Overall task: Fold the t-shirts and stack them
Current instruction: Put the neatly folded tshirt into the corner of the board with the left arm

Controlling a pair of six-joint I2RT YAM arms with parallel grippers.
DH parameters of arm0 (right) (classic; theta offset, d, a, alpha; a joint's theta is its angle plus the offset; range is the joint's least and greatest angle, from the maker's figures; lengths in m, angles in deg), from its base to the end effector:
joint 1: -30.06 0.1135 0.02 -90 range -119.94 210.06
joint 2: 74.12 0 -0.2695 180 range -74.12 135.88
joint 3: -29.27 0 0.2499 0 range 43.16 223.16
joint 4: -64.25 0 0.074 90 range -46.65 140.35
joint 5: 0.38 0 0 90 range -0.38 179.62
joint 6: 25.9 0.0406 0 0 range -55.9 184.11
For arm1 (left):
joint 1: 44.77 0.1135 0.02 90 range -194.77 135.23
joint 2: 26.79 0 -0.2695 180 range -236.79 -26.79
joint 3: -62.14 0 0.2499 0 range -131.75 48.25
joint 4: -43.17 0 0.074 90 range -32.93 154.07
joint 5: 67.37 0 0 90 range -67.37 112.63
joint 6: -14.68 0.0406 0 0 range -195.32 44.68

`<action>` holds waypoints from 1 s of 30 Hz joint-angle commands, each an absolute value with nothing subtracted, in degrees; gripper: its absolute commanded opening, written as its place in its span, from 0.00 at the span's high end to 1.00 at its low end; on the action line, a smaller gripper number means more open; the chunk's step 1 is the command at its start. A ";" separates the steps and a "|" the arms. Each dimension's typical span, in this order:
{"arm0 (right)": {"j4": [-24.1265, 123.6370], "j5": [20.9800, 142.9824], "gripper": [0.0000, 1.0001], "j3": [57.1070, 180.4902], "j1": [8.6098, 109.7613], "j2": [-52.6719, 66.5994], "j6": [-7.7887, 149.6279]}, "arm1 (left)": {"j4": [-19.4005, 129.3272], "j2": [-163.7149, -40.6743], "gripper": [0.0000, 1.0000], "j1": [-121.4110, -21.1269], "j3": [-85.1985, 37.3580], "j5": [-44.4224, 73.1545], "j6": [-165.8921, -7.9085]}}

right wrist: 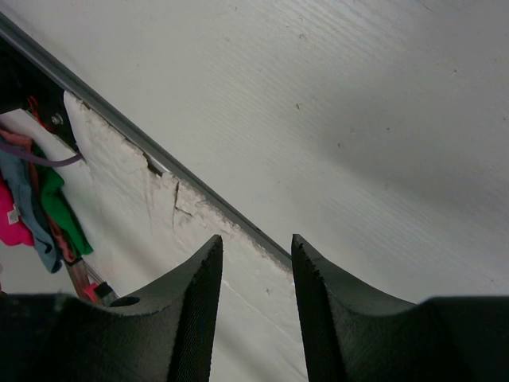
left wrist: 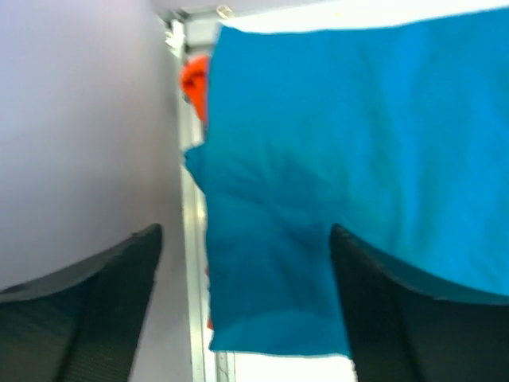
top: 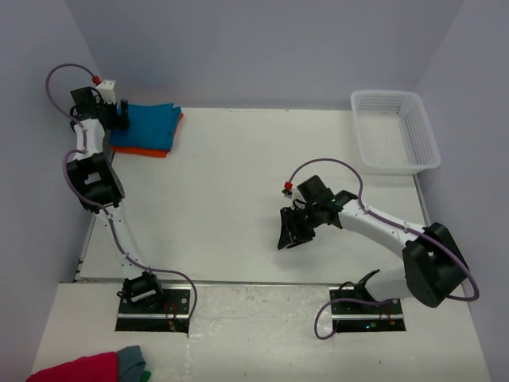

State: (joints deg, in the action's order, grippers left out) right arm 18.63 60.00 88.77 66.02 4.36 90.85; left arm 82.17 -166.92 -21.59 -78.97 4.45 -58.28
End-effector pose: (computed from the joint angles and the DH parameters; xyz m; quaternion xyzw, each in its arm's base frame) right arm 0.1901 0.1627 0.1976 -0.1317 0.9356 0.3235 0.0518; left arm 0.5247 0.2109 0.2212 0.0216 0.8900 0.0154 0.4552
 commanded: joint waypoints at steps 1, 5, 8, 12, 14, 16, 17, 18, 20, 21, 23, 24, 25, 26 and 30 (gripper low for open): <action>20.64 58.43 0.59 88.43 66.27 5.07 90.12 | 72.73 -160.14 0.09 -22.96 -73.52 8.38 -60.12; 21.43 57.89 0.59 88.07 66.27 5.34 90.38 | 65.00 -150.22 0.07 -25.96 -66.72 14.61 -58.27; 21.96 57.37 0.59 88.16 66.27 5.07 90.56 | 63.66 -145.72 0.06 -28.24 -65.13 16.03 -57.92; 21.70 57.72 0.58 88.16 66.27 4.46 90.65 | 62.18 -143.77 0.05 -30.18 -64.52 15.07 -58.88; 21.08 58.24 0.59 88.34 66.27 3.76 90.47 | 62.51 -145.34 0.31 -30.27 -65.47 13.84 -61.33; 21.08 58.42 0.58 88.17 66.27 3.06 90.56 | 63.31 -147.71 1.00 -29.75 -66.70 13.23 -64.48; 21.00 58.42 0.58 88.16 66.18 2.53 90.65 | 63.22 -150.60 1.00 -29.13 -67.15 11.31 -66.60; 21.00 58.33 0.59 88.16 66.27 2.35 91.00 | 63.48 -152.71 1.00 -27.65 -69.07 5.55 -71.58; 21.17 58.42 0.59 87.90 66.27 1.91 91.17 | 64.53 -158.95 1.00 -26.49 -71.45 -0.20 -78.44; 21.34 58.51 0.59 87.99 66.18 1.82 91.35 | 64.71 -160.89 1.00 -25.62 -73.29 -2.40 -83.88; 21.26 58.68 0.59 88.16 66.27 2.00 91.44 | 60.09 -163.28 1.00 -25.26 -71.39 -6.88 -88.39; 21.26 58.77 0.58 88.16 66.18 2.08 91.35 | 57.36 -163.20 1.00 -25.34 -67.28 -8.30 -91.81; 21.26 58.77 0.58 88.16 66.18 2.17 91.53 | 53.07 -162.76 1.00 -25.17 -65.50 -9.01 -93.50; 21.52 58.60 0.59 87.82 66.27 2.17 91.61 | 51.37 -162.41 1.00 -25.08 -63.92 -9.80 -95.08; 21.87 58.25 0.59 87.46 66.27 2.52 91.96 | 42.50 -161.96 1.00 -23.50 -56.79 -14.54 -103.34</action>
State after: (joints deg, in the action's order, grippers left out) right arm 20.53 58.62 87.81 66.05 3.27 91.48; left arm 55.37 -165.42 -23.84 -57.68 -6.98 -93.32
